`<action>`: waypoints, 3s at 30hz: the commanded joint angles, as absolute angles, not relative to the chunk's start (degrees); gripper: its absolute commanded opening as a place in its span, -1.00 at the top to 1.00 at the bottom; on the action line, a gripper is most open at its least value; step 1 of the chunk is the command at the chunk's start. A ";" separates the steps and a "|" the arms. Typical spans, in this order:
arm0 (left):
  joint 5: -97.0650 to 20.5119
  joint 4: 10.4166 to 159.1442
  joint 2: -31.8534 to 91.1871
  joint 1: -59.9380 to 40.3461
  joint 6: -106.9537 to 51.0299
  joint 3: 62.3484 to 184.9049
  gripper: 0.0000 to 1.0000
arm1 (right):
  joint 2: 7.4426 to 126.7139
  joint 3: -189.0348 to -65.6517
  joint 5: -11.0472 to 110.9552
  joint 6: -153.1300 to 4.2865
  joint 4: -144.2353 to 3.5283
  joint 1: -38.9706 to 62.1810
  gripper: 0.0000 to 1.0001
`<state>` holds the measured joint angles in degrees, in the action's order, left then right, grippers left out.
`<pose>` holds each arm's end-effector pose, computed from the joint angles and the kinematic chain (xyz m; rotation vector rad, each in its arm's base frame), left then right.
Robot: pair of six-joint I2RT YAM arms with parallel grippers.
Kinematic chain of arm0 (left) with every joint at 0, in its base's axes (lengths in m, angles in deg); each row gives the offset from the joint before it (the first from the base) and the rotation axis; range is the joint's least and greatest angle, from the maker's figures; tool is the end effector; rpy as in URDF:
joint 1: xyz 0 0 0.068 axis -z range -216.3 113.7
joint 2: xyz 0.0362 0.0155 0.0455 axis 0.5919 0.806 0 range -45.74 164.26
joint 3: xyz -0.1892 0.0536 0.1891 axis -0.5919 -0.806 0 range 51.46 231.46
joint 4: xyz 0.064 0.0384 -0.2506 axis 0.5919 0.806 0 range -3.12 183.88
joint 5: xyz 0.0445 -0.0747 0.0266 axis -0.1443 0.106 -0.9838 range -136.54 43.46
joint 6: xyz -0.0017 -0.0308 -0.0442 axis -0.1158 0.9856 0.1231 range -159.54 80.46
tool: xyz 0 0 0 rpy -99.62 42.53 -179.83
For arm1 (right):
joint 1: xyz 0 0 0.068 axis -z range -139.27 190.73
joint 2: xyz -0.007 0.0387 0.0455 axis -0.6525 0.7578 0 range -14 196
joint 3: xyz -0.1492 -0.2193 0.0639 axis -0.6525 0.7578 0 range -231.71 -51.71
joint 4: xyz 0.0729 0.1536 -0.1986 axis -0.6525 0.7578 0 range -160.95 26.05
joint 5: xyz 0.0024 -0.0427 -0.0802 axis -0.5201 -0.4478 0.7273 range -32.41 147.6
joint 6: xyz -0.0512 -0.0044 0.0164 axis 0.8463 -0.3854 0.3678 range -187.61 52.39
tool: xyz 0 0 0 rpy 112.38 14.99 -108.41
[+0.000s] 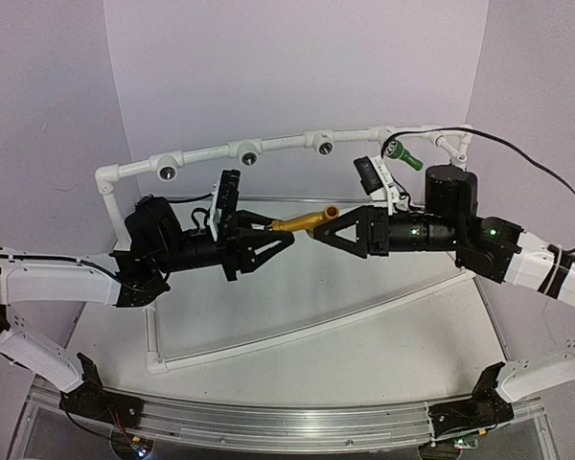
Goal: Install the water faucets
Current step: Pass from the left arm to the right, then hold the pipe with the faucet installed at the center of the board.
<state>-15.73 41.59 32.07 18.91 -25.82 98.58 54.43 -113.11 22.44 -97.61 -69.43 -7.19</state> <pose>0.1602 -0.2623 0.3246 0.9646 1.1350 -1.3461 0.1693 0.2181 0.3732 -0.7994 1.7780 1.4813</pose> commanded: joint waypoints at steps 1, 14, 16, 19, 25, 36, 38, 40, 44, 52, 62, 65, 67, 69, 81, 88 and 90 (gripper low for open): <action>-25.15 57.67 28.09 19.08 -56.11 100.52 1.00 | 50.76 -113.70 26.44 -99.88 -64.29 -6.69 -0.96; -27.65 57.44 25.32 19.45 -77.10 98.86 1.00 | 61.07 -126.48 18.79 -125.34 -62.96 -1.81 -0.96; -28.75 56.76 26.42 19.90 -79.25 99.45 1.00 | 63.84 -128.41 17.01 -127.66 -62.95 -1.81 -0.95; -30.70 54.35 27.64 20.44 -80.67 99.58 1.00 | 67.14 -130.01 14.60 -128.78 -62.94 -1.81 -0.80; -34.58 51.84 27.55 21.77 -83.96 99.30 1.00 | 66.24 -127.81 15.59 -127.65 -62.24 -1.81 -0.81; -34.12 51.98 29.98 21.98 -87.02 101.10 1.00 | 68.85 -127.84 6.64 -130.03 -66.37 -1.83 -0.12; -34.23 51.94 30.41 21.98 -87.05 101.53 1.00 | 69.20 -127.90 5.26 -129.93 -66.70 -1.89 -0.14; -33.95 51.91 30.96 21.98 -87.15 101.84 1.00 | 69.24 -127.71 4.62 -129.41 -67.02 -1.82 -0.12; -33.14 51.91 31.89 21.98 -86.96 102.71 1.00 | 69.15 -127.29 3.47 -127.90 -67.54 -1.86 -0.03; -31.19 51.93 32.87 22.31 -84.97 102.85 1.00 | 69.14 -126.24 4.24 -127.02 -69.08 -1.85 0.17; -30.65 52.01 30.73 23.07 -83.31 100.90 1.00 | 69.88 -126.07 5.35 -127.62 -70.40 -1.81 0.46; -30.89 52.05 30.64 23.18 -83.01 100.72 1.00 | 69.69 -125.53 4.82 -127.87 -72.84 -1.81 0.89; -32.69 52.02 30.39 23.21 -80.68 100.56 0.88 | 68.90 -124.97 4.34 -126.68 -74.16 -1.81 1.00; -35.19 52.00 29.85 23.21 -76.34 100.39 0.37 | 67.77 -124.64 4.36 -123.17 -74.73 -1.81 1.00; -38.54 54.56 13.78 22.95 -29.21 88.99 -0.63 | 55.72 -124.66 40.39 -68.70 -50.93 -1.81 1.00; -35.65 55.00 20.25 22.06 -11.86 89.16 -0.62 | 52.92 -126.03 51.84 -56.11 -52.15 -1.81 1.00; -33.57 55.03 23.27 22.04 -10.49 90.38 -0.61 | 52.43 -126.23 51.55 -53.22 -52.24 -1.81 1.00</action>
